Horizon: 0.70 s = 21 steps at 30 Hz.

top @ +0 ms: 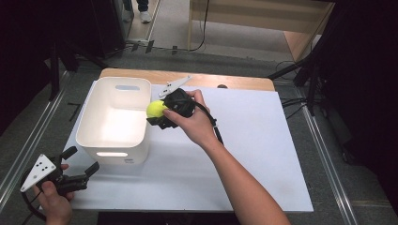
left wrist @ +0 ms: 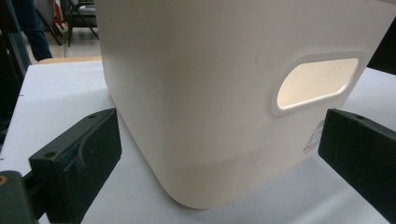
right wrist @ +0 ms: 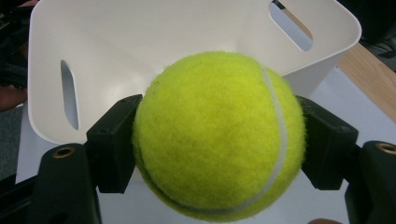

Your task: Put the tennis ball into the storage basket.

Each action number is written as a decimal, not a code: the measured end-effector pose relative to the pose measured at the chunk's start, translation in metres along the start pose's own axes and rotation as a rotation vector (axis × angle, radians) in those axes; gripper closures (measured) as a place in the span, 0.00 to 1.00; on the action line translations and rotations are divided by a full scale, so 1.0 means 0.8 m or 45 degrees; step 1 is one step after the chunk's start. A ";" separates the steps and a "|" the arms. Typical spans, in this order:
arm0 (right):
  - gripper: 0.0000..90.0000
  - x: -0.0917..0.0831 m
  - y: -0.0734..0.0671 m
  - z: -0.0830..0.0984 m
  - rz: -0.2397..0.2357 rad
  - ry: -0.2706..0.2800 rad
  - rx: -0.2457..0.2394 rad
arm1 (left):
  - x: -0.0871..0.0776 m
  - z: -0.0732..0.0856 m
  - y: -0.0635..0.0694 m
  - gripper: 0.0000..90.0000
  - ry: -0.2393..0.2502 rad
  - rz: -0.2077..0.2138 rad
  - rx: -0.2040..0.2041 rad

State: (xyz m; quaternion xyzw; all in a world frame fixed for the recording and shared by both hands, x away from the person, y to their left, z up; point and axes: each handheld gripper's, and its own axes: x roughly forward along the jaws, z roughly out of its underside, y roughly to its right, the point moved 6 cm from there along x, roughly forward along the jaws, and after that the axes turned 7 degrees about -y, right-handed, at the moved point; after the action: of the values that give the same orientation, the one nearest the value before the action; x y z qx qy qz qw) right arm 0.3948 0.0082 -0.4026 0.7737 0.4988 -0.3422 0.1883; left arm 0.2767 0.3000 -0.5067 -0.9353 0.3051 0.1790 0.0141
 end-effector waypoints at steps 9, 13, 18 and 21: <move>0.26 0.000 -0.002 -0.007 -0.010 0.004 -0.021 | 0.000 0.000 0.000 0.00 0.000 -0.001 -0.001; 0.26 0.001 -0.003 -0.010 -0.013 0.006 -0.024 | 0.000 0.000 0.000 0.00 -0.001 -0.001 -0.001; 0.26 0.002 -0.006 -0.014 -0.015 0.006 -0.019 | 0.000 0.000 0.000 0.00 0.001 0.001 -0.001; 0.26 0.003 -0.007 -0.016 -0.020 0.008 -0.036 | 0.000 0.000 0.000 0.00 0.002 0.003 -0.002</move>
State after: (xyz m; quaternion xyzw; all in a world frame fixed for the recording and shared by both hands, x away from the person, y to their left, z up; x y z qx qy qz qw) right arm 0.3951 0.0203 -0.3951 0.7681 0.5103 -0.3341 0.1949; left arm 0.2768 0.2999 -0.5066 -0.9351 0.3060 0.1783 0.0130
